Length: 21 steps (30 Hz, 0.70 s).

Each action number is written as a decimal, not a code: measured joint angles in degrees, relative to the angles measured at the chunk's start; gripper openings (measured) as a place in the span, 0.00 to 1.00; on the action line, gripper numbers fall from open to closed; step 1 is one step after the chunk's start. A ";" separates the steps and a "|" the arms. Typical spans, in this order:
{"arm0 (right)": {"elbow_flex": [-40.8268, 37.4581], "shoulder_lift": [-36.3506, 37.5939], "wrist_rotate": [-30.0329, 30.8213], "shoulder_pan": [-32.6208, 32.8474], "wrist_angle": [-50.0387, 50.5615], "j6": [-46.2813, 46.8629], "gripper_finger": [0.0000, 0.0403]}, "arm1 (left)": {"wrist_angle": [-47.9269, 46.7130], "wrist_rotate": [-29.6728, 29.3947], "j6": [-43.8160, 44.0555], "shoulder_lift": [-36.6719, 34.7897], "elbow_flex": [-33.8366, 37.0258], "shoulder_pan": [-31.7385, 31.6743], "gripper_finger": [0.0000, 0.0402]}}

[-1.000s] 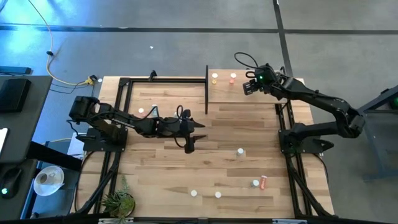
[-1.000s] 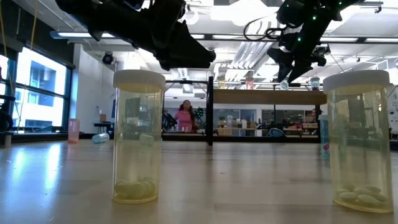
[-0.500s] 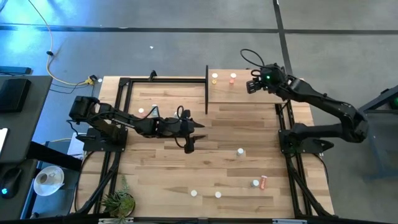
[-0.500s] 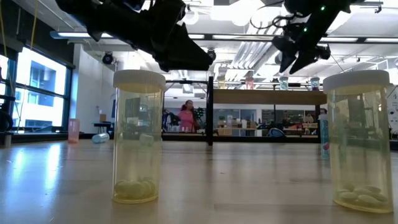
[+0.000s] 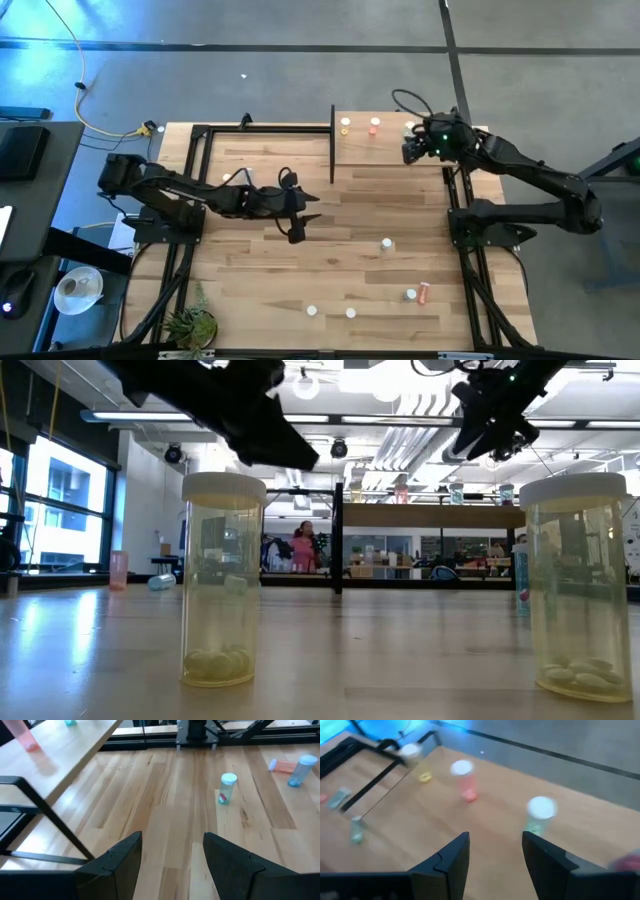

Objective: Pick and place medicine bottles onto shelf by color
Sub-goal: Put the left yellow pill bottle on the shelf

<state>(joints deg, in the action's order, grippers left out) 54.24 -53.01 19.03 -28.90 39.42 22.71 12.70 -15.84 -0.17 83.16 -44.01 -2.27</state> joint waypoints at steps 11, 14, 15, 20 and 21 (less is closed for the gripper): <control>0.00 -2.03 -0.15 15.28 0.58 0.82 0.43 | -13.72 0.20 1.63 -6.71 0.00 0.97 0.50; 0.00 -3.19 -0.11 19.26 0.31 0.84 0.43 | -16.84 0.20 3.36 -6.89 0.03 1.91 0.50; 0.00 -3.70 -0.11 20.57 0.11 0.92 0.43 | -17.55 0.20 3.87 -6.88 0.07 2.35 0.50; 0.00 -6.95 1.79 26.04 -1.15 1.91 0.43 | -19.22 2.81 5.00 -6.02 0.11 5.67 0.50; 0.00 -7.56 2.68 26.88 -1.55 1.91 0.43 | -18.98 4.00 5.15 -5.77 0.11 6.45 0.50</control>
<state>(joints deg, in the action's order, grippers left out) 54.24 -60.57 21.71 -2.01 37.86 24.62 -6.28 -11.83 4.98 77.39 -43.90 4.18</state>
